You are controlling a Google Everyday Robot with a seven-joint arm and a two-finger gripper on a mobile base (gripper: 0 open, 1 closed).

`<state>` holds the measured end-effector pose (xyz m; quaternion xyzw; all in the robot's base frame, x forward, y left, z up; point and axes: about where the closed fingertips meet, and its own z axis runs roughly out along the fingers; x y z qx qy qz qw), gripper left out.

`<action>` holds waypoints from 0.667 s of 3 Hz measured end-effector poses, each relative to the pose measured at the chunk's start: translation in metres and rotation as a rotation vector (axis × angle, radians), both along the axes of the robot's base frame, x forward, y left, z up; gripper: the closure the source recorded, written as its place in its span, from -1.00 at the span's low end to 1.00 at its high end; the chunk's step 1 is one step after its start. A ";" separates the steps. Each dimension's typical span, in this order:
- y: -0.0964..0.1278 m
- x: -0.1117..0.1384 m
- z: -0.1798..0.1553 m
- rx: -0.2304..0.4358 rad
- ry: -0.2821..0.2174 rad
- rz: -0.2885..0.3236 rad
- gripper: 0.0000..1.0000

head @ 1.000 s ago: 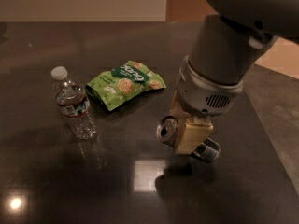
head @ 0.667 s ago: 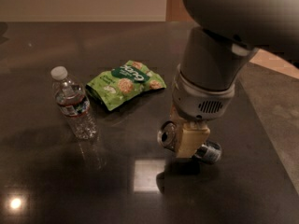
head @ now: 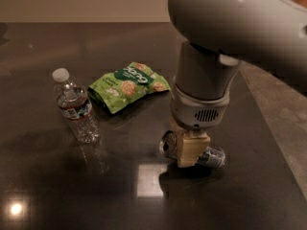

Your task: Knock redbull can over

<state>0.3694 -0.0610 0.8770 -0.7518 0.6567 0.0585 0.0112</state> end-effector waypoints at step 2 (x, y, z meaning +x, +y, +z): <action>0.001 -0.001 -0.007 -0.012 0.013 0.011 -1.00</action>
Offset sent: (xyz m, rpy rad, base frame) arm -0.0011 0.0006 -0.0061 -0.0110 0.0118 0.0095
